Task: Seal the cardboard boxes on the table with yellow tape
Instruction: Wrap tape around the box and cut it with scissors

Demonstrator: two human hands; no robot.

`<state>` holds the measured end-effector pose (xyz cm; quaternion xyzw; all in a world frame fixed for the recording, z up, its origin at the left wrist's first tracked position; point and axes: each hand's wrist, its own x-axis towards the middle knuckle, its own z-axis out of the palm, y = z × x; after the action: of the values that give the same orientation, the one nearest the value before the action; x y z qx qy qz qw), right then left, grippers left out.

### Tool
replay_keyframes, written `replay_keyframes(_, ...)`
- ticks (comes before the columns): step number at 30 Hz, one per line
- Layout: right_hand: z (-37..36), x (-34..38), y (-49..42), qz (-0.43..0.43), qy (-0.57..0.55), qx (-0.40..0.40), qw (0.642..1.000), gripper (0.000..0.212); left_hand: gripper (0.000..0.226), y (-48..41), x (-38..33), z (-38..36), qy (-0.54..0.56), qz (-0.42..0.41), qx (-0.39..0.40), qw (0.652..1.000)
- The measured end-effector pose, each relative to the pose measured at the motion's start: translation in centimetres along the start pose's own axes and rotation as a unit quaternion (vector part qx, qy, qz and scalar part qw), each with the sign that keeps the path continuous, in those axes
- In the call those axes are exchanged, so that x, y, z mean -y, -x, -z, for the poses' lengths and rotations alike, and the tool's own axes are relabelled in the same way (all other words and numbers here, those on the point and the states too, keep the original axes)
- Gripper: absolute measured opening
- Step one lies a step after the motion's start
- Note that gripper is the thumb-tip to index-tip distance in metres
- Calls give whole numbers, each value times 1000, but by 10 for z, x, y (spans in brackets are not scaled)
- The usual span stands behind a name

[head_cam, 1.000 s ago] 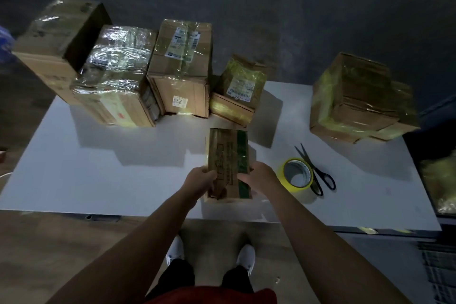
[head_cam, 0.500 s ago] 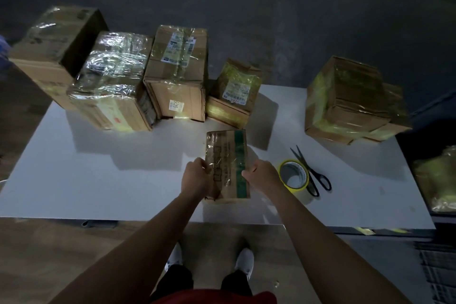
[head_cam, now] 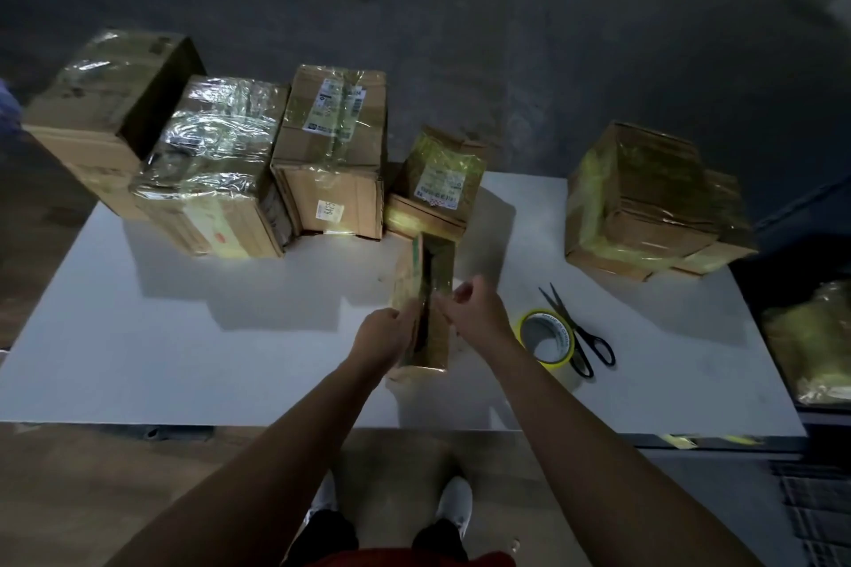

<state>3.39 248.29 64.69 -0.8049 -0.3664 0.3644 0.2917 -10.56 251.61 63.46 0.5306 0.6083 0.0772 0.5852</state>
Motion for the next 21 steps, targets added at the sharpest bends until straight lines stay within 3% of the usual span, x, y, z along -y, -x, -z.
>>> replay_keyframes(2, -4, 6, -1, 7, -1, 14, 1000, 22, 50, 1, -2, 0, 38, 20, 24, 999)
replay_keyframes(8, -11, 13, -8, 20, 42, 50, 998, 16, 21, 2, 8, 9, 69, 9, 44, 997)
replay_keyframes(11, -10, 15, -8, 23, 48, 52, 997, 14, 19, 1, 6, 8, 72, 13, 19, 997)
replay_keyframes(16, 0, 19, -1, -29, -61, 94, 993, 17, 8, 6, 8, 3, 119, -26, -52, 991)
replay_keyframes(21, -3, 11, 4, -58, -101, 120, 986, 10, 24, 1, 17, 5, 146, -1, -35, 989)
